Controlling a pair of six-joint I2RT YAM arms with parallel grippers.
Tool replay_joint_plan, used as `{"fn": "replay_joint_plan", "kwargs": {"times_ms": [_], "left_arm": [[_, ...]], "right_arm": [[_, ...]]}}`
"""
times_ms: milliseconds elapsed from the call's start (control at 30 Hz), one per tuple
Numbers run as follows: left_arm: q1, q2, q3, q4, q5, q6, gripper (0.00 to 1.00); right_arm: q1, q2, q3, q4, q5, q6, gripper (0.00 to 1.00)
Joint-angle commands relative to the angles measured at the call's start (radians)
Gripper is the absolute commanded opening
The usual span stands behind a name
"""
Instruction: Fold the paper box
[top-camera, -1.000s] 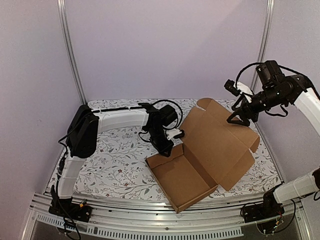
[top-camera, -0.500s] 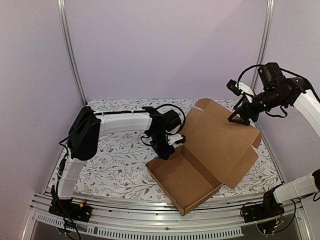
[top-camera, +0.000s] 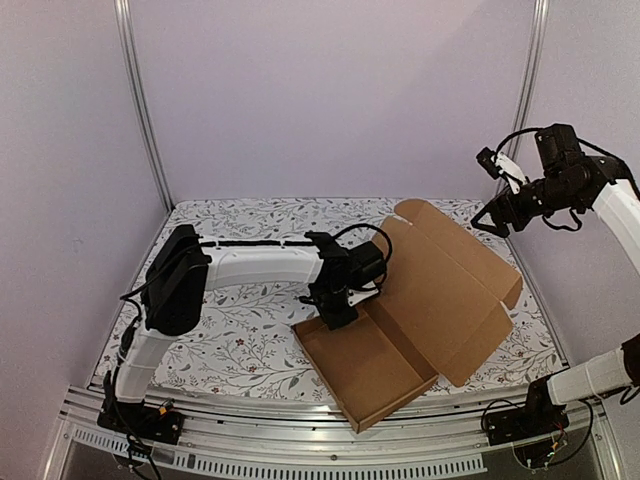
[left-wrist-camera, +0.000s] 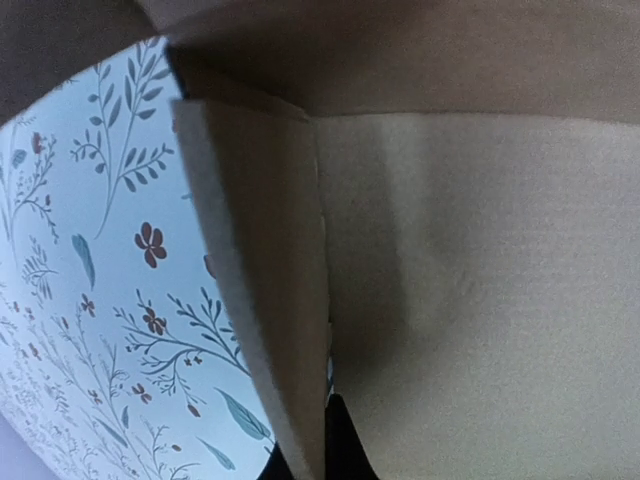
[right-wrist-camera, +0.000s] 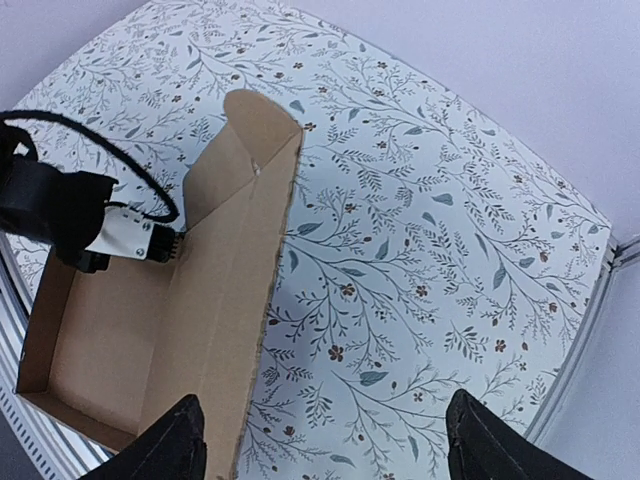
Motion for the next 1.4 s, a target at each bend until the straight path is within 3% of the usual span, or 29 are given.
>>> {"fn": "replay_joint_plan", "kwargs": {"times_ms": [0,67,267,467,567,767,933,1000,1067,1100,1267,1367], "left_arm": [[-0.037,0.042,-0.070,-0.010,-0.193,-0.008,0.00],[-0.028,-0.046,-0.155,0.098,-0.126,-0.027,0.00],[0.001,-0.380,-0.426,0.462,0.053,-0.021,0.00],[0.004,-0.567,-0.525,0.667,0.134,-0.023,0.00],[0.001,-0.625,-0.575,0.788,0.158,-0.052,0.00],[-0.009,-0.625,-0.588,0.902,0.092,-0.077,0.00],[-0.031,-0.572,-0.585,1.020,-0.035,-0.078,0.00],[-0.050,-0.528,-0.579,1.067,-0.124,-0.060,0.00],[-0.056,-0.483,-0.573,1.115,-0.148,-0.064,0.00],[-0.060,-0.464,-0.566,1.130,-0.164,-0.069,0.00],[-0.089,-0.427,-0.558,1.193,-0.336,-0.015,0.00],[-0.091,-0.456,-0.587,1.224,-0.365,0.010,0.00]], "right_arm": [[-0.182,0.008,0.004,0.069,-0.128,0.150,0.90],[-0.302,0.031,-0.011,0.103,-0.232,0.208,0.99],[-0.442,0.114,-0.062,0.170,-0.477,0.223,0.99],[-0.442,0.214,-0.156,0.304,-0.529,0.238,0.78],[-0.364,0.286,-0.175,0.313,-0.507,0.263,0.67],[-0.061,0.420,-0.091,0.165,-0.549,0.146,0.56],[0.126,0.538,0.025,-0.050,-0.806,0.038,0.50],[0.184,0.586,0.101,-0.285,-0.998,-0.123,0.50],[0.235,0.645,0.209,-0.686,-1.084,-0.402,0.51],[0.258,0.694,0.233,-0.749,-1.087,-0.594,0.52],[0.277,0.733,0.235,-0.763,-1.077,-0.630,0.52],[0.274,0.739,0.228,-0.762,-1.069,-0.636,0.52]]}}
